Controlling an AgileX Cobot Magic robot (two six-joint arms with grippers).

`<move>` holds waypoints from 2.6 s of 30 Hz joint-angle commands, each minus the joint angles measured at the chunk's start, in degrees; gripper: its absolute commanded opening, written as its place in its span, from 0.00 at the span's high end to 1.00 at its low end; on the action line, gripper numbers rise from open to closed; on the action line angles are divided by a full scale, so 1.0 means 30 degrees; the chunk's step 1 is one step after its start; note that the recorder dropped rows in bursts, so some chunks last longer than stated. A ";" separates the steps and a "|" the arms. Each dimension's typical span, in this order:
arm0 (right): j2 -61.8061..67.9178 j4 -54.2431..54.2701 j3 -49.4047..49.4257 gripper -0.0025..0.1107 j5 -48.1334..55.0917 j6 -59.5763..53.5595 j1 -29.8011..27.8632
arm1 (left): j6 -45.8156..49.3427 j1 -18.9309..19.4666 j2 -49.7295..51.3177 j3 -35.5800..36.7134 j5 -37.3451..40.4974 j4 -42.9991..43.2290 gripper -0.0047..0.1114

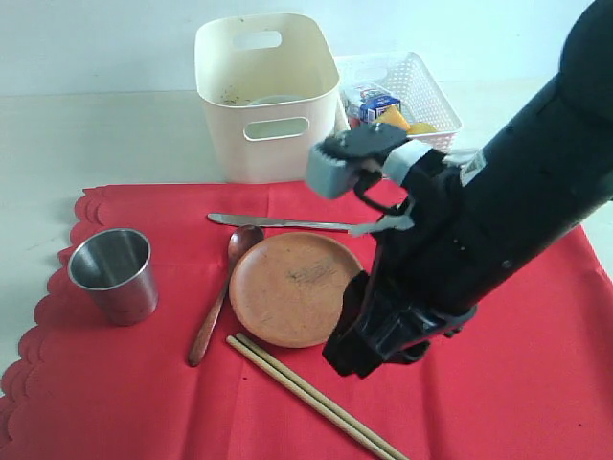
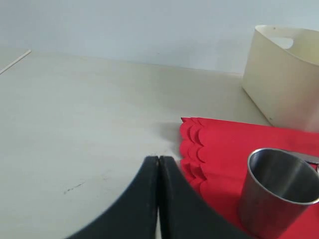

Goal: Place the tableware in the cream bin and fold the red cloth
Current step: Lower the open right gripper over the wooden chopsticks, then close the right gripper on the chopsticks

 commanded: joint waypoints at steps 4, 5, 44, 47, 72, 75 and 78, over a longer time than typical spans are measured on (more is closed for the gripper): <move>0.1763 -0.4610 0.0010 0.62 -0.1919 0.4158 0.2896 | -0.0055 -0.0118 -0.0119 0.0049 -0.0076 -0.0011 0.95; 0.2097 -0.4818 0.0010 0.62 -0.2101 0.4419 0.3212 | -0.0055 -0.0118 -0.0119 0.0049 -0.0076 -0.0011 0.95; 0.8140 -0.8199 -0.1377 0.62 -0.4265 0.8366 0.4715 | -0.0016 -0.0118 -0.0119 0.0049 -0.0076 -0.0011 0.95; 0.8148 -0.8199 -0.1377 0.62 -0.4307 0.8366 0.4715 | -0.0016 -0.0118 -0.0119 0.0049 -0.0076 -0.0011 0.95; 0.7811 -1.1178 -0.1377 0.98 -0.4464 1.1006 0.4715 | -0.0054 -0.0118 -0.0119 0.0049 -0.0076 -0.0011 0.95; 0.7170 -1.1178 -0.1377 0.98 -0.4016 1.0967 0.4715 | -0.0054 -0.0118 -0.0119 0.0049 -0.0076 -0.0011 0.95; 0.6445 -1.0683 -0.1377 0.98 -0.3404 1.0712 0.4715 | -0.0054 -0.0118 -0.0119 0.0049 -0.0076 -0.0011 0.95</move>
